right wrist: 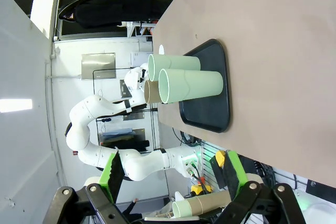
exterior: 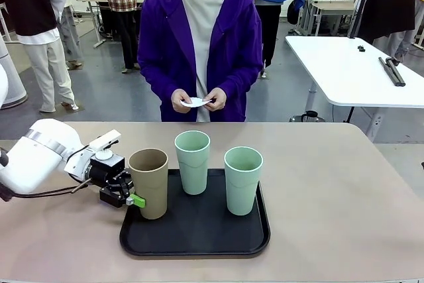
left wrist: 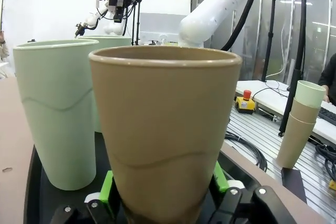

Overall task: Place coasters on the table and set cups on them.
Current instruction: Pick up one Reusable plastic cup and place it on a coaster set by the human.

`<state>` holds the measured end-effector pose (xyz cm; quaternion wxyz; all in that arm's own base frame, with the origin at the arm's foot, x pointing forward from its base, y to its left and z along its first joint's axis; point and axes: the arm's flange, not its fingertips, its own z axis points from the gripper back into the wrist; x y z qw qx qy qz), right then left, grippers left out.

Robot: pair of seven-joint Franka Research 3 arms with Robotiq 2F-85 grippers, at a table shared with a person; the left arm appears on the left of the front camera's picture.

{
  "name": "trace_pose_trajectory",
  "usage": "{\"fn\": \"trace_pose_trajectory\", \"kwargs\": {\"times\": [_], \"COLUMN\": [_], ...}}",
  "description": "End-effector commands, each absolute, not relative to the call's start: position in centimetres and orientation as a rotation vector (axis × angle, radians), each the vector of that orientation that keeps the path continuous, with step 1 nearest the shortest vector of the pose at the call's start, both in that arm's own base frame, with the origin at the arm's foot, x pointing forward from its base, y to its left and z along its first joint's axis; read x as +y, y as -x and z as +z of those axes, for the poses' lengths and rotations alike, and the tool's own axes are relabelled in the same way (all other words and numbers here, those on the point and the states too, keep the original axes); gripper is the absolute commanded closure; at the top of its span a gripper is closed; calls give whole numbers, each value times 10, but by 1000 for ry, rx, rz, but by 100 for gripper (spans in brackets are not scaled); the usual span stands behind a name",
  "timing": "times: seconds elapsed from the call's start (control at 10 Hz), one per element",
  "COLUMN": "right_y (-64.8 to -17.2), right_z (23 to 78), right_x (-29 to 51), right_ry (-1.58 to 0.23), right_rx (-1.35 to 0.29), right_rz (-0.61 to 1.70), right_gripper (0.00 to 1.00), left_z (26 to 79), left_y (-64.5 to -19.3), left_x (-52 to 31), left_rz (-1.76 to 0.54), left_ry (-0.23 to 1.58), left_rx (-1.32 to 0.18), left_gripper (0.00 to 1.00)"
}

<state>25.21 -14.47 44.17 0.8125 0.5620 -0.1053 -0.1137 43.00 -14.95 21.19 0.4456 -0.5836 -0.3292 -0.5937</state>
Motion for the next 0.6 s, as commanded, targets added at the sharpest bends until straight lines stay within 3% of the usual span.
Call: {"fn": "trace_pose_trajectory", "kwargs": {"times": [0.0, 0.2, 0.5], "right_y": [-254, -254, -254], "right_z": [442, 442, 442], "right_x": [-145, -145, -145], "right_ry": [-1221, -1221, -1221], "right_rx": [-234, -234, -234], "right_rz": [-240, -240, -240], "right_gripper": [0, 0, 0], "left_z": [215, 274, 364], "left_y": [-423, -399, -376], "left_x": [-146, -125, -97], "left_rz": [-1523, -1503, -1454], "left_ry": [1436, 1419, 1338], "left_rx": [-772, -932, -1039], "left_gripper": [72, 72, 72]}}
